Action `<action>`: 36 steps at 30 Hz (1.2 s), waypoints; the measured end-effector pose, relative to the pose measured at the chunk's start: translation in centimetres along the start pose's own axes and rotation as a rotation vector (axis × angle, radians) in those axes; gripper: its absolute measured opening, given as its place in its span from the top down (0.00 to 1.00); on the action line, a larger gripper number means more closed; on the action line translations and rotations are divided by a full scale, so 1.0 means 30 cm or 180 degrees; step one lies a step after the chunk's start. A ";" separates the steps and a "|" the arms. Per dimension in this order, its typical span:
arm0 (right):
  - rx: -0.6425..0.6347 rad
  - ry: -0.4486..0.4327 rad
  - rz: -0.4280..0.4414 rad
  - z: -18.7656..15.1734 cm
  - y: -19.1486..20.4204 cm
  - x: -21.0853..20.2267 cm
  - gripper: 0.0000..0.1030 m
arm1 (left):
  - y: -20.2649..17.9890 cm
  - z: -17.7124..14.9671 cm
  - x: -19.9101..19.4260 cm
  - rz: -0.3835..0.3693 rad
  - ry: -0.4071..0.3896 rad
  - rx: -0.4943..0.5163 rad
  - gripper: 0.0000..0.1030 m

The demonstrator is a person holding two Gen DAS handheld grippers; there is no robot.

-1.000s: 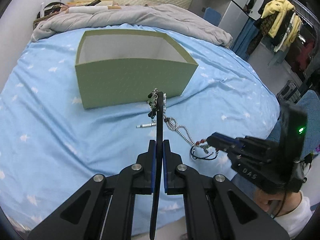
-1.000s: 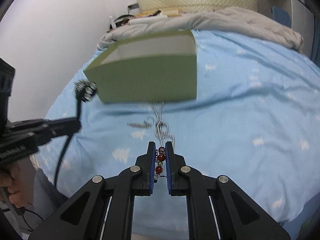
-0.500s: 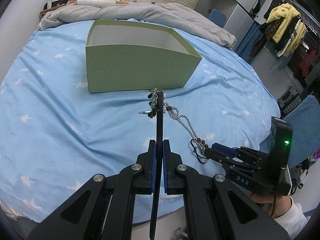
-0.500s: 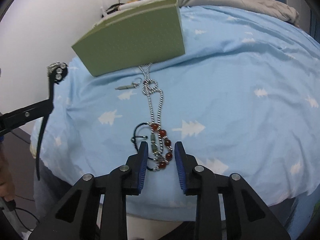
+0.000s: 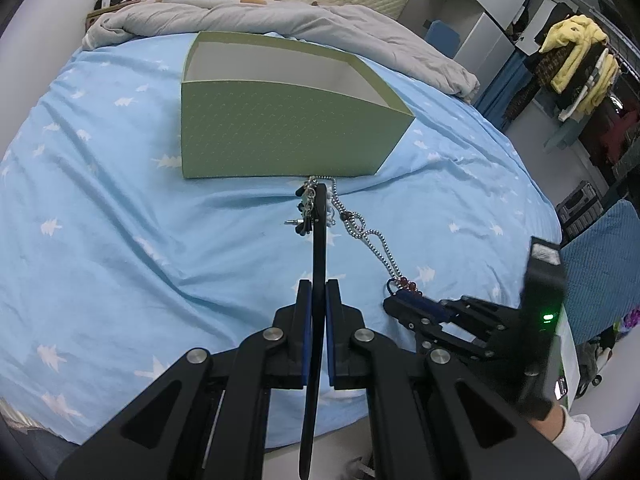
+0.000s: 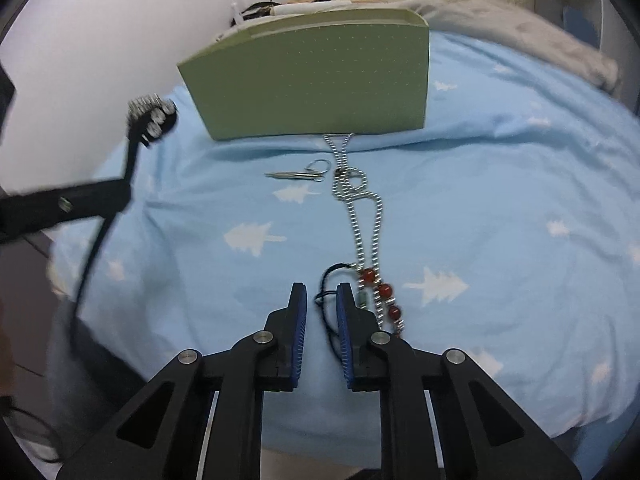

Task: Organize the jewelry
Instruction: 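Lift the hair stick with the left tool while the right tool lifts the beaded necklace, then carry the hair stick and necklace into the green box while both tools open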

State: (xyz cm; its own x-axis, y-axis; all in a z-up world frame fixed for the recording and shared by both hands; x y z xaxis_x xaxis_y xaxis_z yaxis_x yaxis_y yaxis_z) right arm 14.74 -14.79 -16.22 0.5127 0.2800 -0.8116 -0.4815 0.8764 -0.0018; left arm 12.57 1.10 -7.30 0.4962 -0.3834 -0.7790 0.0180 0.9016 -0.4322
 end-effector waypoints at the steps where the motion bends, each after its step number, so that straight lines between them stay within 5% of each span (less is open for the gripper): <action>1: 0.0038 0.0023 -0.0013 -0.005 -0.005 0.006 0.94 | -0.001 0.001 -0.002 0.0005 -0.0005 0.0004 0.95; 12: 0.0279 -0.0321 -0.0025 0.060 -0.046 -0.168 0.99 | -0.028 0.045 -0.070 0.0086 -0.0107 -0.0015 0.95; 24: 0.0168 -0.0826 0.0019 0.296 -0.033 -0.378 0.99 | -0.086 0.211 -0.131 0.0093 -0.0292 -0.0009 0.95; 36: -0.0011 -0.0981 -0.0003 0.594 -0.081 -0.328 0.99 | -0.054 0.490 -0.070 0.0119 -0.0443 -0.0091 0.95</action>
State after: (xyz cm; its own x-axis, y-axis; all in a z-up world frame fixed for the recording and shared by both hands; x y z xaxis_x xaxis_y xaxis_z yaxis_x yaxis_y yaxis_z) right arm 23.53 -12.70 2.19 0.7044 0.3853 -0.5962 -0.4831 0.8755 -0.0050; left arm 24.26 3.39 1.72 0.6116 -0.3164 -0.7251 -0.0264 0.9079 -0.4184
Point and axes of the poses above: each gripper's, at about its wrist camera, not at the fingertips, and x roughly the way its jaws point, y to its left, z to its top, the point moved 3 cm from there along x, roughly the way its jaws point, and after that the axes turned 11 degrees about -x, right-handed, at the moved point
